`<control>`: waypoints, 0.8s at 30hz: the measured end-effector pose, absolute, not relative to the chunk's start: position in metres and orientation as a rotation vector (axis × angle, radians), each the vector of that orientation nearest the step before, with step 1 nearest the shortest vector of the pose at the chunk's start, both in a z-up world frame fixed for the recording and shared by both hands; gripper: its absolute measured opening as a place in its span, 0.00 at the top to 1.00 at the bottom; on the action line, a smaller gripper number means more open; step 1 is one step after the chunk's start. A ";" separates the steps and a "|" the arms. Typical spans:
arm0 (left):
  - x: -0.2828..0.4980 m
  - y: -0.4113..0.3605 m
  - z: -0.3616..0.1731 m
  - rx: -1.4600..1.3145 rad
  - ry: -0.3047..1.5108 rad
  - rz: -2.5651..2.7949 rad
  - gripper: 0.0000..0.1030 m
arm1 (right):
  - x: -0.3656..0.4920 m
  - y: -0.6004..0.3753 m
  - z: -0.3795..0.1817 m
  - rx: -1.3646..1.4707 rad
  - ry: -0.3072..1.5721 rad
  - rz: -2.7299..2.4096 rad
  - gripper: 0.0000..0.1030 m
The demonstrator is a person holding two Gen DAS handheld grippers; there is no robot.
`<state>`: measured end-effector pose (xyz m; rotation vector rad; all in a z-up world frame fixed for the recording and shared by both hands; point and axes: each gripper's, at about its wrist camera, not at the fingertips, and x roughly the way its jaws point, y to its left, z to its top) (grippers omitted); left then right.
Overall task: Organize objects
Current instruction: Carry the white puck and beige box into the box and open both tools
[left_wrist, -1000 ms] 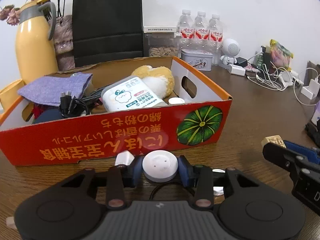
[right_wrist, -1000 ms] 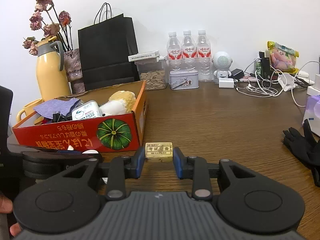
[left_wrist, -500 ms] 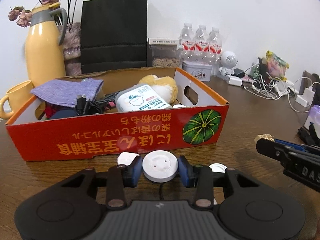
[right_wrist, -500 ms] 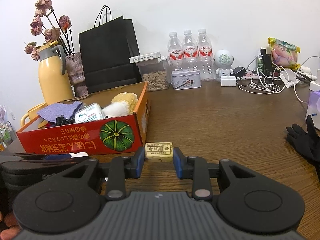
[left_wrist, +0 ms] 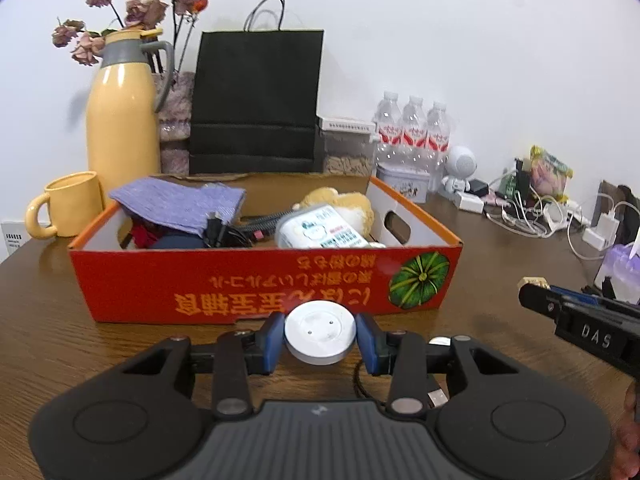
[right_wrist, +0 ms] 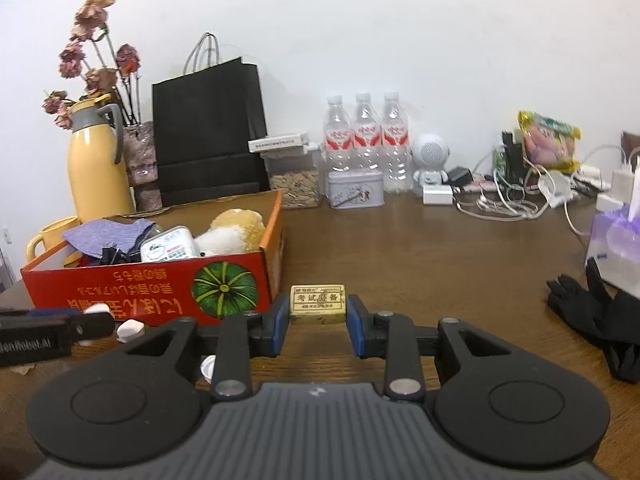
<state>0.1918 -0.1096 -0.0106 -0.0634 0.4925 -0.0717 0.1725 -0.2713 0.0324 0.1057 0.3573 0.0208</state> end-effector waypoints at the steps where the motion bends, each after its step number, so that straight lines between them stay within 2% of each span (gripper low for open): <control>1: 0.191 -0.107 -0.008 -0.063 0.484 -0.069 0.63 | 0.173 -0.269 0.033 0.096 0.353 0.023 0.70; 12: 0.205 -0.075 0.018 -0.084 0.410 -0.019 0.63 | 0.183 -0.239 0.056 0.039 0.309 0.091 0.70; 24: 0.239 -0.041 0.035 -0.107 0.362 0.031 0.63 | 0.232 -0.195 0.082 0.015 0.268 0.159 0.70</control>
